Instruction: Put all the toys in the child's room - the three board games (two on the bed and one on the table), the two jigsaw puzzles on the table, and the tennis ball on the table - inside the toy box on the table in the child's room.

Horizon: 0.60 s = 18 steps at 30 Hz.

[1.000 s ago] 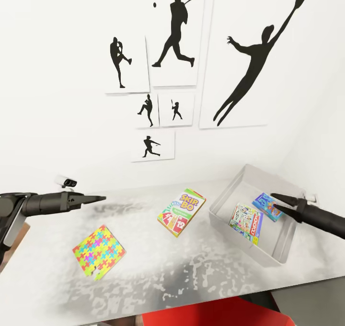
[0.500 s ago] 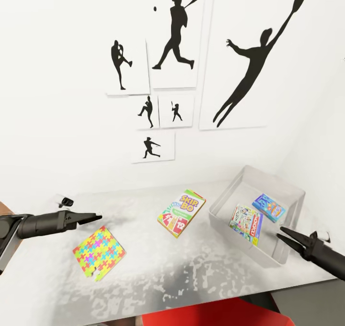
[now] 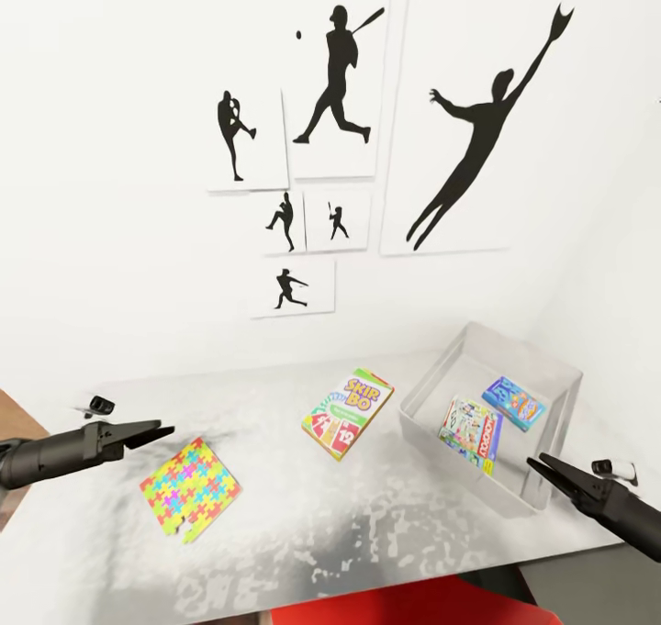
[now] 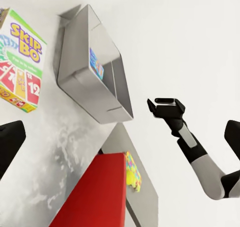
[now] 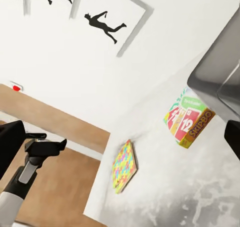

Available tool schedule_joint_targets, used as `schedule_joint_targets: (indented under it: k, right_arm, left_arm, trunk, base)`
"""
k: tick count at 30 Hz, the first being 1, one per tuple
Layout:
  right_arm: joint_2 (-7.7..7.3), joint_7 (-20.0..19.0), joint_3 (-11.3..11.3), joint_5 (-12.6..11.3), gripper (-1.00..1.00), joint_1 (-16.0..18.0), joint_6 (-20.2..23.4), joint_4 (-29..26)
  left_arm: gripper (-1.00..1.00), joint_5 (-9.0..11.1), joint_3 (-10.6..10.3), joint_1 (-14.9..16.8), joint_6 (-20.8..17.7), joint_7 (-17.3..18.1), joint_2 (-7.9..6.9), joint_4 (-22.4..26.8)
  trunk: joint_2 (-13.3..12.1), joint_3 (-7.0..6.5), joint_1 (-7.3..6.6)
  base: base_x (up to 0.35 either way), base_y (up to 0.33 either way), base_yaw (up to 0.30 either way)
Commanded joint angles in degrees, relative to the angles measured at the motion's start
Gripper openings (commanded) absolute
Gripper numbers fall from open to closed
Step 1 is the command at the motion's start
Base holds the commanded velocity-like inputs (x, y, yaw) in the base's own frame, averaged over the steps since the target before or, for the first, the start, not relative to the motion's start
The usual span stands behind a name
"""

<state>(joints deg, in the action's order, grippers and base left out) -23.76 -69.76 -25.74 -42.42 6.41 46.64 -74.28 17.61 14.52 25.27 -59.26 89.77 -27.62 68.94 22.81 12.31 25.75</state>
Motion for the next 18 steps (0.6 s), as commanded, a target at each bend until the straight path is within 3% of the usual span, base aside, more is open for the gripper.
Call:
schedule_joint_targets:
  k: [1,18]
  right_arm:
    - [0.03,-0.13,-0.01,-0.21,1.00,0.00,0.31,-0.28]
    - [0.71,-0.56,-0.01,-0.05,1.00,-0.08,0.09,-0.69]
  left_arm:
    - [1.00,-0.03,0.19,-0.15,-0.60,0.23,0.03,0.04]
    - [1.00,-0.34,0.52,-0.48,-0.51,0.23,0.51,-0.04]
  trunk:
    - [0.11,0.04,0.04]
    - [0.11,-0.47,0.04]
  base:
    - [0.000,0.000,0.000]
    - [0.000,0.000,0.000]
